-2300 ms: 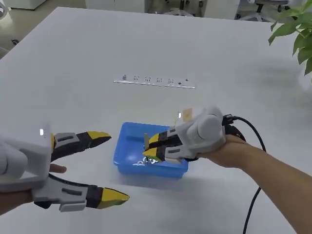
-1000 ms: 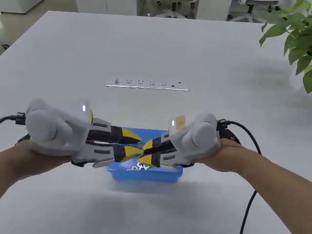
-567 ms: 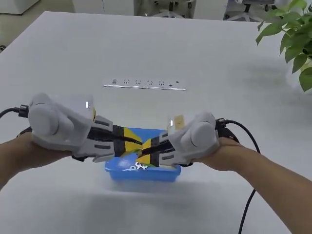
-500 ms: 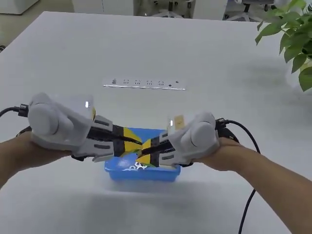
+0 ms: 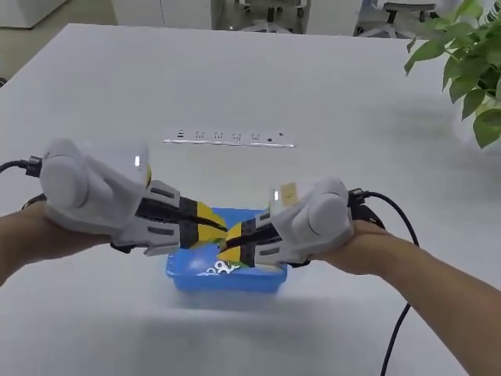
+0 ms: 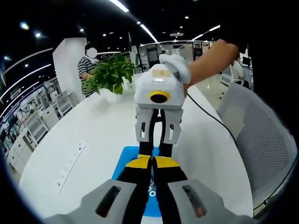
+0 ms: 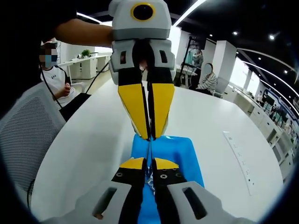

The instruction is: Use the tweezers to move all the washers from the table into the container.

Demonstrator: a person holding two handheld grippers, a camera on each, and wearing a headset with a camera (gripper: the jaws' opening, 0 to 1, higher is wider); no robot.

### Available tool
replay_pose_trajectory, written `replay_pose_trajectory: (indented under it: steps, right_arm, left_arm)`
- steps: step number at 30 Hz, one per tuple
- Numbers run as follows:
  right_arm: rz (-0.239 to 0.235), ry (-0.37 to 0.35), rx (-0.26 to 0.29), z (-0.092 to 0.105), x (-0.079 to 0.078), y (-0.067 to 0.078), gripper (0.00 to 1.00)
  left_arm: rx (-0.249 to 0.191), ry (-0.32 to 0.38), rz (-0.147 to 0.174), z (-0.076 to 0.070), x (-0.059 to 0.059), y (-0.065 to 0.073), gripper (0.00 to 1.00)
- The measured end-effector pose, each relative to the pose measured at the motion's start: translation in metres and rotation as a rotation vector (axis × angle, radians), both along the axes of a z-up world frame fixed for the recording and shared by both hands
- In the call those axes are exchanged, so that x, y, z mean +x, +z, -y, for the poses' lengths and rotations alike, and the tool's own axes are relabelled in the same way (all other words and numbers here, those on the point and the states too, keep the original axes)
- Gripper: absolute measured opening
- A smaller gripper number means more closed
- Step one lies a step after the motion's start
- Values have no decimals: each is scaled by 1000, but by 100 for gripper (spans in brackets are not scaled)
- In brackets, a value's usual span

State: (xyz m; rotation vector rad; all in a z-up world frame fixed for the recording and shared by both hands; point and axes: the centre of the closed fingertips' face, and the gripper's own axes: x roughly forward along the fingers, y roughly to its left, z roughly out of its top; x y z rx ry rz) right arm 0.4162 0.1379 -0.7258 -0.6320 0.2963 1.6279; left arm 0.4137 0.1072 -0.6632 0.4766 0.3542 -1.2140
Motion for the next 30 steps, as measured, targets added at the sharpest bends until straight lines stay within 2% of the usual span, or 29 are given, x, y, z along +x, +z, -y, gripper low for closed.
replay_pose_trajectory:
  steps: [14,23,30]
  right_arm:
    - [19,-11,4,3,-10,19,7]
    - [46,7,-11,6,-25,28,7]
    - [69,28,-41,8,-38,30,7]
  left_arm:
    - [6,-23,14,3,-12,19,5]
    - [10,-39,18,1,-29,28,5]
    - [13,-40,14,-2,-43,27,5]
